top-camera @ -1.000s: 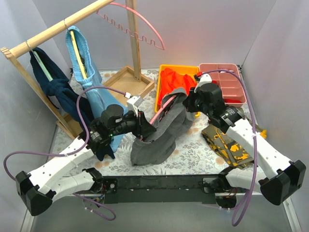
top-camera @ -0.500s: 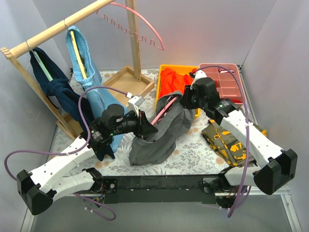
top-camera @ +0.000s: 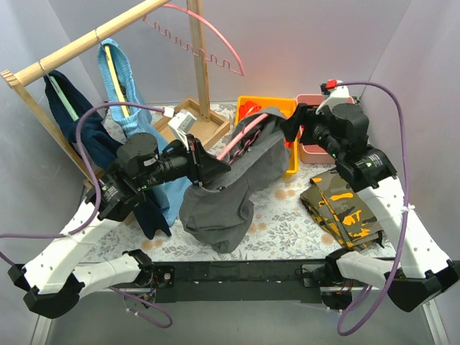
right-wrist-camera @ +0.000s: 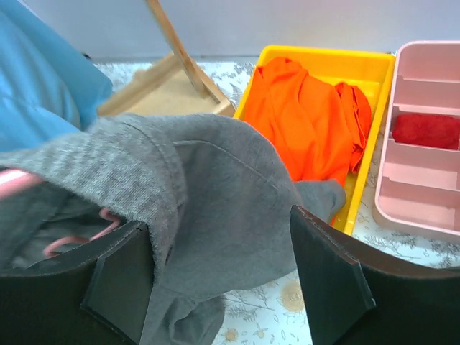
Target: Place the shorts on the hanger
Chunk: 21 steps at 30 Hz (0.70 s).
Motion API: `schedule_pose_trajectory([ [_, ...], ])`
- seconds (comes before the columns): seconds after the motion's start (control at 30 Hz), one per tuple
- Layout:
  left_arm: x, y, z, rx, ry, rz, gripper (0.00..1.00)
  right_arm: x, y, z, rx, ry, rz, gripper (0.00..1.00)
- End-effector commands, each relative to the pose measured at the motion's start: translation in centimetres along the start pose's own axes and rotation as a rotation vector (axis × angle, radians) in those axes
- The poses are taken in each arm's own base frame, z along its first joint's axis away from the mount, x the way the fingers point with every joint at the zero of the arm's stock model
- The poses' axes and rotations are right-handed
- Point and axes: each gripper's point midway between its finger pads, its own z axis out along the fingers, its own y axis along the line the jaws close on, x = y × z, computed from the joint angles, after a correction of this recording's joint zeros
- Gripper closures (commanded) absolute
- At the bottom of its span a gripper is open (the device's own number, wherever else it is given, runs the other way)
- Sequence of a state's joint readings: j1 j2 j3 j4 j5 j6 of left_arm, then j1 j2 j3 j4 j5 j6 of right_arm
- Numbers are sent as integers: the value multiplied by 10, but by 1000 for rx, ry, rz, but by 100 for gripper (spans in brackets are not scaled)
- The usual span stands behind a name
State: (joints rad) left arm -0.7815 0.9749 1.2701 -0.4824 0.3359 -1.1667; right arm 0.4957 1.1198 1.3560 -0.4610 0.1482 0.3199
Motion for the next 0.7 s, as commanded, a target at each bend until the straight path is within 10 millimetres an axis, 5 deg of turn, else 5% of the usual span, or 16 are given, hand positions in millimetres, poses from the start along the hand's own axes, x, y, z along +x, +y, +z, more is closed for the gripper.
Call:
schedule_pose_trajectory([
  [0.0, -54, -27, -24, 0, -139, 60, 100, -26, -7, -1, -16, -70, 49, 23],
  [0.23, -77, -36, -37, -46, -152, 80, 100, -29, -35, 6, -63, -145, 205, 21],
  [0.37, -69, -27, -33, -80, -111, 81, 100, -43, 0, 1, -292, -210, 163, 19],
  [0.67, -58, -5, -26, -166, -81, 70, 100, -74, 38, -41, -500, -372, 18, 15],
])
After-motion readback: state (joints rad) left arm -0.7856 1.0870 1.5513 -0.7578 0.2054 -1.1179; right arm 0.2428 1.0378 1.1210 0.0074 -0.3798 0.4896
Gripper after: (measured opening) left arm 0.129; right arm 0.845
